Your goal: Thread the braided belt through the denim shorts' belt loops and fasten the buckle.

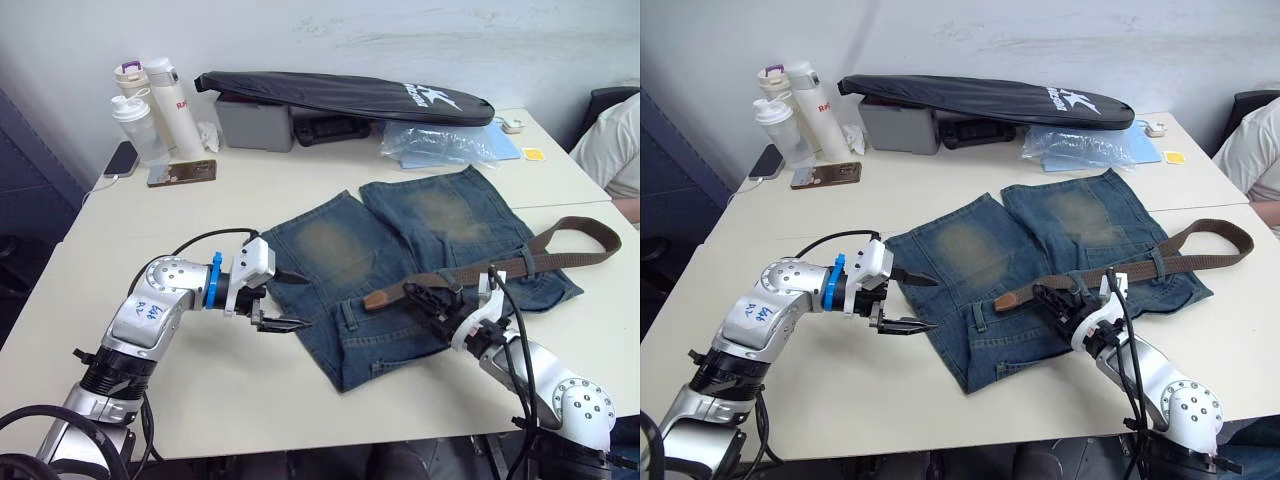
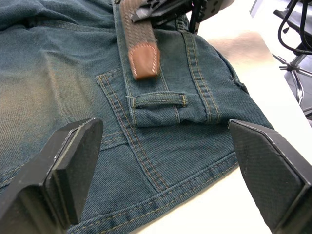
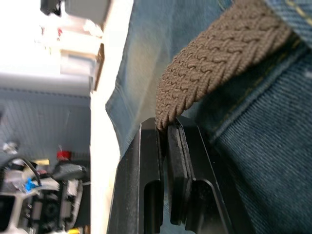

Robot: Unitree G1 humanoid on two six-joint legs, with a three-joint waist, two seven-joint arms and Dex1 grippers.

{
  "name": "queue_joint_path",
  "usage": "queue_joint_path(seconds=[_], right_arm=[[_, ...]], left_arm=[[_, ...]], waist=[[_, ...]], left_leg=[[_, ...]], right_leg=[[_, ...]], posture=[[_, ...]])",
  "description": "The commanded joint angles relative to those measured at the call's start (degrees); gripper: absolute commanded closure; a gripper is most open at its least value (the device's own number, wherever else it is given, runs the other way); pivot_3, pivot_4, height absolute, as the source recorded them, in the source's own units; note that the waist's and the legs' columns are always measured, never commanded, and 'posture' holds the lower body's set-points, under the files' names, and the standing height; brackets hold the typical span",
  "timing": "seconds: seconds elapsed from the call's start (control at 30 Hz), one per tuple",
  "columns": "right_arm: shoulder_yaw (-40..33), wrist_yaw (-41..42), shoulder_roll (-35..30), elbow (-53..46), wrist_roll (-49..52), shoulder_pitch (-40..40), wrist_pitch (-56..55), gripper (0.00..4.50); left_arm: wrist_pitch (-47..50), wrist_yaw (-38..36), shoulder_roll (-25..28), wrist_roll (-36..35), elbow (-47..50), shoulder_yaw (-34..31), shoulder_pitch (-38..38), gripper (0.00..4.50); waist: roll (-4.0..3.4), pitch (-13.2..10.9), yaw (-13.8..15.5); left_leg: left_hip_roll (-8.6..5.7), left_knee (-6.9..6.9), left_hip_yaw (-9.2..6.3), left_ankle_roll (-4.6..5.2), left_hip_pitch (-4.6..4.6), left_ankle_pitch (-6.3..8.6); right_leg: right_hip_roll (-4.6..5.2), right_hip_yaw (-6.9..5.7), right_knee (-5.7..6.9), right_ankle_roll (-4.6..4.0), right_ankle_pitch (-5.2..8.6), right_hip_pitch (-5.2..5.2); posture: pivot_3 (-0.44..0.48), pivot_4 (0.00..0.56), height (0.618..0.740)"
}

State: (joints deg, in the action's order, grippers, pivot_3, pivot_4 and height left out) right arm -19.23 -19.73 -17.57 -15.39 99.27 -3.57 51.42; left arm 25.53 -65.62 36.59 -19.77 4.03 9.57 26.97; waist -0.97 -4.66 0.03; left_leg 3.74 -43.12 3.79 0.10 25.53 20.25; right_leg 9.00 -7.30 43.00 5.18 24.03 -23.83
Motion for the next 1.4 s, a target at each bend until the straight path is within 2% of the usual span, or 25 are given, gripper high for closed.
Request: queue_joint_path(seconds=[0.03, 0.17, 0.3, 0.5, 0.9, 1.13, 1.27, 1.4], right_arm=[[2.80, 1.69, -0.64, -4.93, -1.22, 0.81, -0.87, 4.46], [6.45, 4.45, -1.35, -5.11, -5.97, 2.62, -0.39, 4.46], [9.03, 7.32, 0.16, -4.15, -11.82, 2.64, -2.24, 4.46], [11.98, 9.89, 3.27, -2.92, -15.04, 2.48, -3.00, 4.46], [11.96, 9.20, 11.67, 0.34, -8.56, 2.57, -3.85, 4.46], [13.89, 7.07, 12.06, -0.41, -11.02, -1.15, -3.60, 4.46], [15.86, 6.44, 8.96, -1.85, -14.05, -2.67, -1.12, 4.46], [17.17, 5.54, 9.36, -0.86, -14.91, -3.15, -0.35, 4.46]], left_arm=[[0.46, 0.45, 0.87, -0.56, 1.28, -1.71, 0.22, 0.00], [0.90, 0.31, 1.23, -0.78, 1.42, -1.72, 0.25, 0.00], [1.49, -0.21, 1.98, -1.07, 1.72, -1.77, 0.43, 0.00], [3.00, -0.23, 3.18, -1.55, 2.62, -2.16, -0.05, 0.00], [7.84, 0.57, 6.37, -2.87, 8.20, -3.28, -3.64, 0.00], [9.05, 1.40, 7.15, -3.40, 10.10, -3.55, -5.25, 0.00], [9.18, 2.25, 6.62, -3.34, 11.08, -3.22, -6.58, 0.00], [9.24, 2.89, 6.10, -3.36, 11.31, -3.07, -6.86, 0.00]], waist=[[0.00, -0.01, 0.01], [0.00, -0.01, 0.02], [0.05, -0.01, -0.04], [0.33, -0.17, -0.21], [0.40, -0.14, -0.27], [0.34, -0.04, -0.26], [0.30, -0.02, -0.24], [0.27, -0.03, -0.24]], left_leg=[[0.00, 0.00, 0.00, 0.00, -0.01, 0.00], [0.05, 0.02, -0.02, 0.01, -0.01, 0.01], [0.07, 0.04, -0.06, 0.02, -0.05, 0.02], [0.13, 0.08, -0.17, 0.05, -0.14, 0.05], [0.23, 0.02, -0.29, -0.08, -0.34, 0.19], [0.15, -0.01, -0.24, -0.12, -0.23, 0.24], [0.14, -0.03, -0.25, -0.10, -0.22, 0.24], [0.14, -0.06, -0.25, -0.10, -0.25, 0.25]], right_leg=[[-0.02, 0.02, -0.01, 0.00, 0.00, 0.00], [-0.11, 0.04, -0.02, 0.00, 0.00, 0.00], [-0.21, 0.12, -0.08, 0.00, 0.00, 0.00], [-0.48, 0.61, -0.11, 0.00, 0.00, 0.09], [-0.73, 1.18, 0.07, -0.12, 0.07, -0.19], [-0.67, 1.35, 0.32, -0.12, 0.07, -0.61], [-0.65, 1.33, 0.36, -0.13, 0.07, -0.67], [-0.65, 1.32, 0.41, -0.13, 0.07, -0.75]], posture=[[0.000, 0.150, 0.622], [0.000, 0.150, 0.622], [0.000, 0.150, 0.622], [0.000, 0.150, 0.622], [0.000, 0.150, 0.622], [0.000, 0.150, 0.622], [0.000, 0.150, 0.622], [0.000, 0.150, 0.622]])
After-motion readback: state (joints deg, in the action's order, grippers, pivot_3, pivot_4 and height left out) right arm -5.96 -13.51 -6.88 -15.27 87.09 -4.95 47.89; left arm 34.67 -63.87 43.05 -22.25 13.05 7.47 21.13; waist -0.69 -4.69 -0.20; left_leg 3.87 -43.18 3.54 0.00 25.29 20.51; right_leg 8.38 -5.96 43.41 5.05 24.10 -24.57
